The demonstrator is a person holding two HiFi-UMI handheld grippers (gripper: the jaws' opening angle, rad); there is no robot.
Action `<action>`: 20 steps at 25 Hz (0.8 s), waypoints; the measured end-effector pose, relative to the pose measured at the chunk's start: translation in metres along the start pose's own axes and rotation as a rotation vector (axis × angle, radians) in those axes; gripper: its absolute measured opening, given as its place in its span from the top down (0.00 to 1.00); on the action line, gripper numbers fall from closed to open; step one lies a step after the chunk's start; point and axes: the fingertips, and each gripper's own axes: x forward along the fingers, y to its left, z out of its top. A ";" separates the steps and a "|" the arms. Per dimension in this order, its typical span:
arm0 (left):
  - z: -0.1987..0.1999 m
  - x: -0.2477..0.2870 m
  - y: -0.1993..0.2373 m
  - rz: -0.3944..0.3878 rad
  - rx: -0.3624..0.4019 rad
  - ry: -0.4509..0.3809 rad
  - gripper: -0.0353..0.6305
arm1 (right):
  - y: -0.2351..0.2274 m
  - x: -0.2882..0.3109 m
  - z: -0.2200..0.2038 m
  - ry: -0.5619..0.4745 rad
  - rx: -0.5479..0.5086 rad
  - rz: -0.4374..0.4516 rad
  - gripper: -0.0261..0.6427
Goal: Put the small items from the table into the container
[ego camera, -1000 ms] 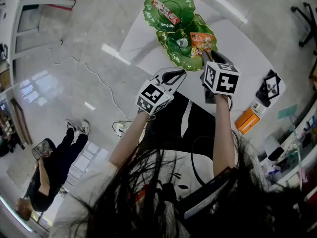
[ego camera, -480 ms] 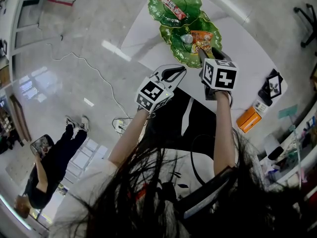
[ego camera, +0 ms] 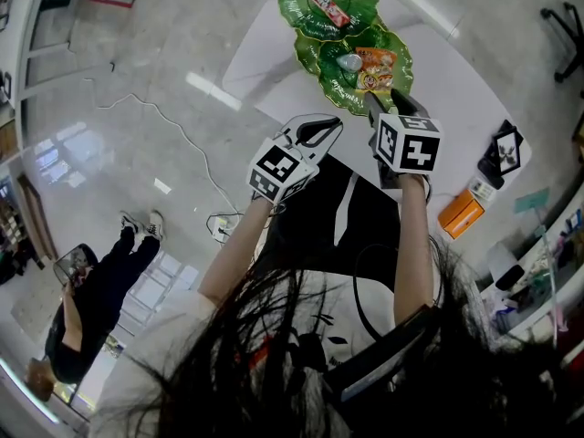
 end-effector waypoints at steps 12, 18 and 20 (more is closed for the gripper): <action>0.002 -0.003 -0.017 -0.009 0.026 -0.006 0.93 | -0.003 -0.029 -0.027 -0.034 0.068 0.035 0.66; 0.007 -0.010 -0.023 0.008 0.026 -0.018 0.93 | 0.007 -0.049 -0.037 -0.024 0.036 0.066 0.66; 0.011 -0.012 -0.029 0.013 0.027 -0.023 0.93 | 0.008 -0.059 -0.041 -0.021 0.036 0.074 0.66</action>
